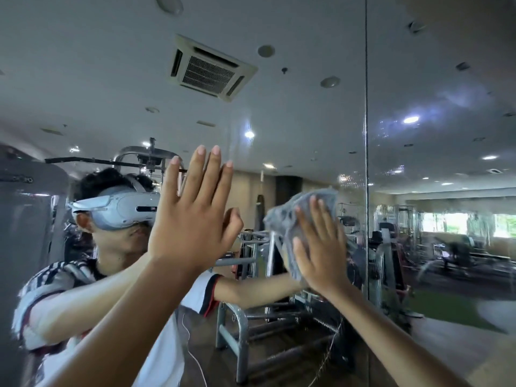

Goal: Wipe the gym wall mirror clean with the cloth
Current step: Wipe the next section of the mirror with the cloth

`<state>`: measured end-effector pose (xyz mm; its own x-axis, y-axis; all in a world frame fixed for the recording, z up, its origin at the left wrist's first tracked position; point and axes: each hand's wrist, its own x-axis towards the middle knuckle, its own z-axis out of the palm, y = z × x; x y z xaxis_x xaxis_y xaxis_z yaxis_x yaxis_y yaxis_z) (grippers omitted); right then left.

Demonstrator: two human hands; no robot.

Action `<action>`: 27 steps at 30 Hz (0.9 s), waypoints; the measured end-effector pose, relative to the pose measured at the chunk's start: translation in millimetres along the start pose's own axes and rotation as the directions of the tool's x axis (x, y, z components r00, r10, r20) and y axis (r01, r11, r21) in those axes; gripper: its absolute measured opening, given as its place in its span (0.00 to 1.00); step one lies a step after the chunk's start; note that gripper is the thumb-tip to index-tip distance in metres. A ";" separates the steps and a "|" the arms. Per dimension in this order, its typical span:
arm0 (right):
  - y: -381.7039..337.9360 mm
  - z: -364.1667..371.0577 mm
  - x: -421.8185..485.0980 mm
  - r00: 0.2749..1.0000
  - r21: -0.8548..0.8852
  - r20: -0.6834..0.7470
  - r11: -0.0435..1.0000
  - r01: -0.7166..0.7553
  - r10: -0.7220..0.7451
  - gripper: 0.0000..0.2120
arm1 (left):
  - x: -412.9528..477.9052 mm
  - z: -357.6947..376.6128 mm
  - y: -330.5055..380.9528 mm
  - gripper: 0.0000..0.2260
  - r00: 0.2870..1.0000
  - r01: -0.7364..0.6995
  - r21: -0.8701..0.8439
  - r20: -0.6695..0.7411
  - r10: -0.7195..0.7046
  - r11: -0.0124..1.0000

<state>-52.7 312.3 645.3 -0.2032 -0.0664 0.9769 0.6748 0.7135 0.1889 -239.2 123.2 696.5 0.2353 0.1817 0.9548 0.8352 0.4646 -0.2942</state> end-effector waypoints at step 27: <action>-73.2 -5.4 39.3 0.945 0.016 0.008 0.945 -0.326 0.326 0.31 | -40.6 0.6 8.8 0.30 0.999 -0.036 -0.006 0.038 0.036 0.999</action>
<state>-106.2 253.7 670.4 0.0221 0.1751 0.9843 0.6925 0.7074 -0.1414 -241.7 120.4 655.1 0.2464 0.2309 0.9412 0.8293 0.4523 -0.3281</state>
